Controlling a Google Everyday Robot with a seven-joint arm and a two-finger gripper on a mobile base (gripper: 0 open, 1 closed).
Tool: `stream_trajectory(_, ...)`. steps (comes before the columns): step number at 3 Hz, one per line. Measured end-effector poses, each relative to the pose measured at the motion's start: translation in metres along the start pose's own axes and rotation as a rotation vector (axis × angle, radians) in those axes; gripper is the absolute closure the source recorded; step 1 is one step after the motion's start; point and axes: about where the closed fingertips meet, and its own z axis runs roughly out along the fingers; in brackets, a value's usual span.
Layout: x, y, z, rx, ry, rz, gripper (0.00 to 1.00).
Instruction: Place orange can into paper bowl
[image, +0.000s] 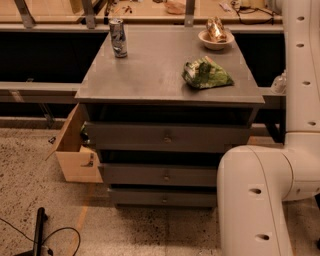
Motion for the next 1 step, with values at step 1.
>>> stream_trajectory(1,-0.0119,-0.0057,-0.0069,0.008,-0.025,0.009,0.0)
